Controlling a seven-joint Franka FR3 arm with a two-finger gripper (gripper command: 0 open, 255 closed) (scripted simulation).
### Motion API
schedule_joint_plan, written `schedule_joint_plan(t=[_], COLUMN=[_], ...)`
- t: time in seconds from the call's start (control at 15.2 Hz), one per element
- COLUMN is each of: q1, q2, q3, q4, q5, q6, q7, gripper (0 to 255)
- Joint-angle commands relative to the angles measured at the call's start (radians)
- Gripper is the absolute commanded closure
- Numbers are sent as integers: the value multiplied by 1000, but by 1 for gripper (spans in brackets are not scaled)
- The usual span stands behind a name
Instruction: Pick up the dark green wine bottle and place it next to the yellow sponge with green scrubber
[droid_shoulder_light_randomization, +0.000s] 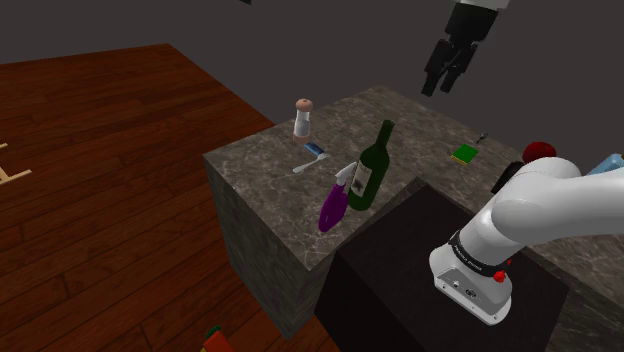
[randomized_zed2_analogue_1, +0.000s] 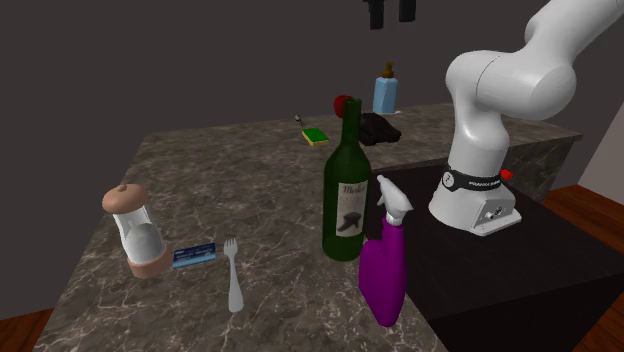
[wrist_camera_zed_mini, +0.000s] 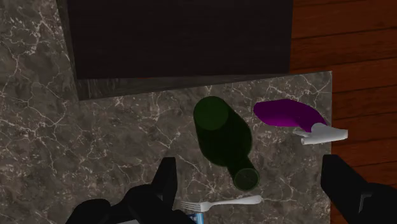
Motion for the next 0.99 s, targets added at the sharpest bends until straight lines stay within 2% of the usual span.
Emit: schedule_joint_plan(t=[0.0, 0.59, 0.92], q1=[0, 48, 49], q2=[0, 254, 262], q3=[0, 113, 118], q4=[0, -67, -123], q5=[0, -75, -76], q6=[0, 248, 309], q7=[0, -34, -35], gripper=[0, 0, 0])
